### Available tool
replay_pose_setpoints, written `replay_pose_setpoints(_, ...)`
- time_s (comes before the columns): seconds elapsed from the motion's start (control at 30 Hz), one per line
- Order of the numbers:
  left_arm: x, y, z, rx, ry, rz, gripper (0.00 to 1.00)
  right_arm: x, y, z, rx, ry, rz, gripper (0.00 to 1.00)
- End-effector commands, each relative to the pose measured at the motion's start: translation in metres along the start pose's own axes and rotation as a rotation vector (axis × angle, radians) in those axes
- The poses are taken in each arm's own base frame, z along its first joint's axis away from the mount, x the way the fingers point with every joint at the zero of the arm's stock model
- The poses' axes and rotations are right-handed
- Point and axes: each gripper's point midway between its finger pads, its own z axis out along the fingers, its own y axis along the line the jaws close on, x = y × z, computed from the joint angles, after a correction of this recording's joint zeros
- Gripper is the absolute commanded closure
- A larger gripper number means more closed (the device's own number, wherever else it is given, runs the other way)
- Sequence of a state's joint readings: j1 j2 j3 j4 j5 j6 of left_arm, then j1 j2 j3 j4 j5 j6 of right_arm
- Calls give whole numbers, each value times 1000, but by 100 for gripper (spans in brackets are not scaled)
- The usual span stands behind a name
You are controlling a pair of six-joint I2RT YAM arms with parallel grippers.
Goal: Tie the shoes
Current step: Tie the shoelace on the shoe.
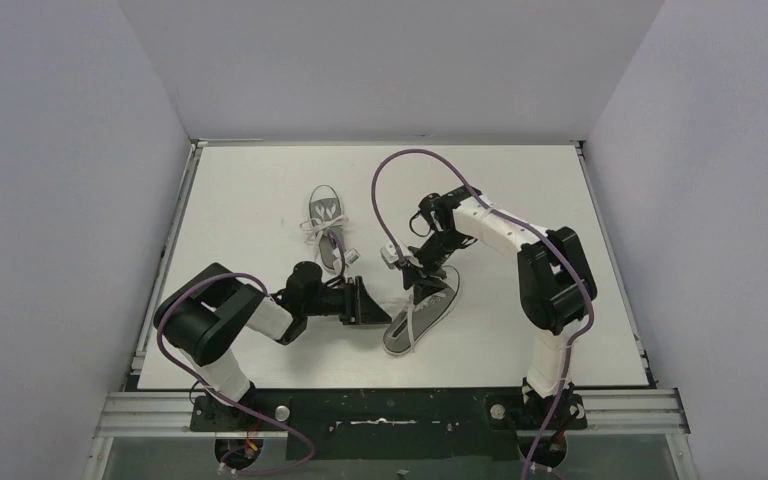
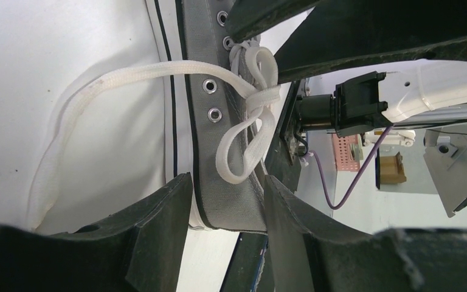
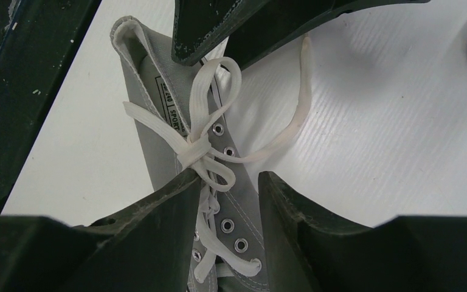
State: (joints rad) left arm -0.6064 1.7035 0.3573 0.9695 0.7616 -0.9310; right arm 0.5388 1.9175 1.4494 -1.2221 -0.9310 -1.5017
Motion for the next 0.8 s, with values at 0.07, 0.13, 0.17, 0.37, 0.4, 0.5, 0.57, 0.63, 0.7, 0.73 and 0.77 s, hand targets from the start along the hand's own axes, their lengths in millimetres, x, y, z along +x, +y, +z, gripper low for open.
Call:
replay_pose_setpoints(0.07,-13,-17,-2,64,-37,77,56,-11,-3,3,-14,-18,-49,59)
replay_pose_setpoints(0.13,-14,-17,-3,64,-38,75,56,-11,-3,3,-15,-16,-50,60)
replay_pose_setpoints(0.17,-14,-18,-3,65,-37,75,56,-11,-3,3,-16,-15,-50,61)
replay_pose_setpoints(0.37,-13,-16,-3,62,-39,71,56,-12,2,0,-15,-14,-57,96)
replay_pose_setpoints(0.4,-13,-15,-3,61,-39,71,56,-12,3,0,-13,-14,-58,99)
replay_pose_setpoints(0.5,-13,-14,-1,62,-32,63,53,-11,5,-3,-1,-10,-55,100)
replay_pose_setpoints(0.57,-15,-13,-1,66,-37,48,53,-9,7,-5,6,-3,-53,100)
replay_pose_setpoints(0.63,-17,-13,1,75,-53,34,52,-9,9,-8,18,7,-56,100)
replay_pose_setpoints(0.7,-21,-13,3,86,-66,23,51,-10,11,-12,29,19,-63,100)
replay_pose_setpoints(0.73,-21,-12,5,90,-68,12,50,-10,13,-12,31,26,-64,100)
replay_pose_setpoints(0.77,-23,-12,7,100,-73,4,50,-9,14,-14,39,31,-68,100)
